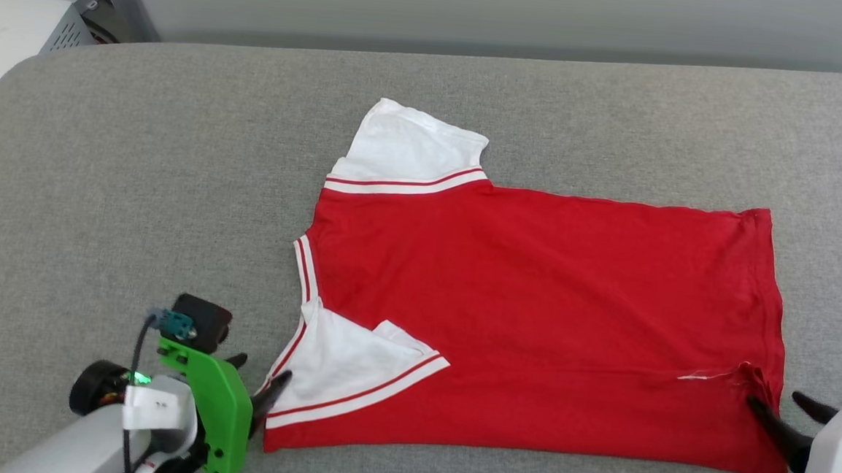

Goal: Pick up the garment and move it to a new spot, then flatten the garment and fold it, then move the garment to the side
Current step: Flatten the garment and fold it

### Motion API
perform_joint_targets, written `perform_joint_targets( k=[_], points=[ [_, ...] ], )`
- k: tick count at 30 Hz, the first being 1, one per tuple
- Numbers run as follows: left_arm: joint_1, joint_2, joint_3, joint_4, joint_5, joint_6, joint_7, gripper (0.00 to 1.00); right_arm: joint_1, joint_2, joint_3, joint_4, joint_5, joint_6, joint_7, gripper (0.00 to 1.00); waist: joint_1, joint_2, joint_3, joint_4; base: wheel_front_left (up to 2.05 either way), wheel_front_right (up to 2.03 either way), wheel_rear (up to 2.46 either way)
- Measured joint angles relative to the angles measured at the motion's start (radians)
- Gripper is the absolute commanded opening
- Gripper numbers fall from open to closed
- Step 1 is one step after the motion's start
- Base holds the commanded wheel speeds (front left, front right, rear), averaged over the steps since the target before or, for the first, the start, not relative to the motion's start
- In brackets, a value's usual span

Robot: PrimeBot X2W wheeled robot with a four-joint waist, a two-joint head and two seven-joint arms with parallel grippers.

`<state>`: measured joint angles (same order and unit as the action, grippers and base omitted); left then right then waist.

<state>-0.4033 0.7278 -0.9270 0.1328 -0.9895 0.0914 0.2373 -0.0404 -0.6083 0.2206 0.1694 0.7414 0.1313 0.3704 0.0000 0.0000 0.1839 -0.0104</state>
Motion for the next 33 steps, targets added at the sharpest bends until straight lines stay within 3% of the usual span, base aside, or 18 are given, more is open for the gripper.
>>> perform_joint_targets(
  k=[4,8,12,15,19,24,29,33],
  points=[
    [-0.042,0.054,0.066,-0.047,0.006,0.028,-0.047,1.0,-0.003,0.025,-0.073,-0.029,-0.06,0.0,-0.099,1.0,0.0,0.0,-0.021,0.001,0.0,0.0,0.0],
    [-0.131,0.091,0.117,-0.077,0.037,0.045,-0.074,1.0,-0.021,0.091,-0.145,-0.086,-0.125,0.0,-0.185,1.0,0.0,0.0,-0.023,-0.008,0.0,0.0,0.0],
    [-0.242,0.082,0.15,-0.083,0.059,0.043,-0.076,1.0,-0.072,0.179,-0.214,-0.144,-0.205,0.0,-0.285,1.0,0.0,0.0,-0.001,-0.022,0.0,0.0,0.0],
    [-0.333,0.068,0.17,-0.081,0.069,0.023,-0.059,1.0,-0.109,0.257,-0.23,-0.19,-0.218,0.0,-0.329,1.0,0.0,0.0,0.027,-0.037,0.0,0.0,0.0],
    [-0.495,0.034,0.18,-0.045,0.093,-0.013,-0.011,1.0,-0.151,0.313,-0.236,-0.245,-0.259,0.0,-0.387,1.0,0.0,0.0,0.079,-0.062,0.0,0.0,0.0],
    [-0.696,-0.031,0.173,0.066,0.099,-0.074,0.1,1.0,-0.186,0.347,-0.23,-0.283,-0.294,0.0,-0.421,1.0,0.0,0.0,0.155,-0.093,0.0,0.0,0.0],
    [-0.846,-0.099,0.131,0.238,0.053,-0.133,0.326,1.0,-0.22,0.35,-0.204,-0.294,-0.323,0.0,-0.437,1.0,0.0002,0.0,0.239,-0.126,0.0,0.0,0.0],
    [-0.926,-0.117,0.081,0.346,0.029,-0.166,0.494,1.0,-0.254,0.35,-0.185,-0.29,-0.324,0.0,-0.444,1.0,0.0002,0.0,0.303,-0.154,0.0,0.0,0.0]
  ],
)
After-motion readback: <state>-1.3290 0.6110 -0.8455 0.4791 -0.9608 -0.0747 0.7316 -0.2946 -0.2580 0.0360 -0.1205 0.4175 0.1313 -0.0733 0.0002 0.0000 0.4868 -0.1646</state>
